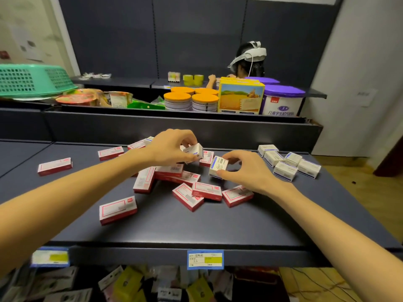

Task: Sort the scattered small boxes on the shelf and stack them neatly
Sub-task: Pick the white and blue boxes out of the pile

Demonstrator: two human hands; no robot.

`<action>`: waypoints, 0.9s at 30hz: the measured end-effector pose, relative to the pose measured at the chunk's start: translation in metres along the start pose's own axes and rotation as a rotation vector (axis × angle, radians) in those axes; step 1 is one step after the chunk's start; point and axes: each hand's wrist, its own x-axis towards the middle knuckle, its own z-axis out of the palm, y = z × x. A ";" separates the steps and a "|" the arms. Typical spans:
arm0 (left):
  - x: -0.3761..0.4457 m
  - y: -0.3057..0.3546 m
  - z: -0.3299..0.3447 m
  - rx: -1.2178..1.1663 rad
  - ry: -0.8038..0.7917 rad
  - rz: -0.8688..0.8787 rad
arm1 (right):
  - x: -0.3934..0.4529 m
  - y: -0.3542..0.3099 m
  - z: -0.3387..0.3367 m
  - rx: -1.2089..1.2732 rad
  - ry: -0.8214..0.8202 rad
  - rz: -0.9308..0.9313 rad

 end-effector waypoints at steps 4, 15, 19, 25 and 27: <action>-0.002 0.004 -0.007 -0.094 0.000 0.025 | 0.000 -0.006 0.003 -0.001 0.105 0.015; 0.038 0.083 0.043 -0.201 -0.046 0.292 | -0.081 0.056 -0.064 -0.121 0.312 0.162; 0.062 0.124 0.082 -0.100 -0.050 0.404 | -0.112 0.090 -0.100 -0.250 0.328 0.204; 0.092 0.155 0.130 0.018 -0.114 0.462 | -0.117 0.147 -0.115 -0.342 0.269 0.164; 0.099 0.160 0.135 0.032 -0.104 0.445 | -0.111 0.159 -0.115 -0.316 0.268 0.153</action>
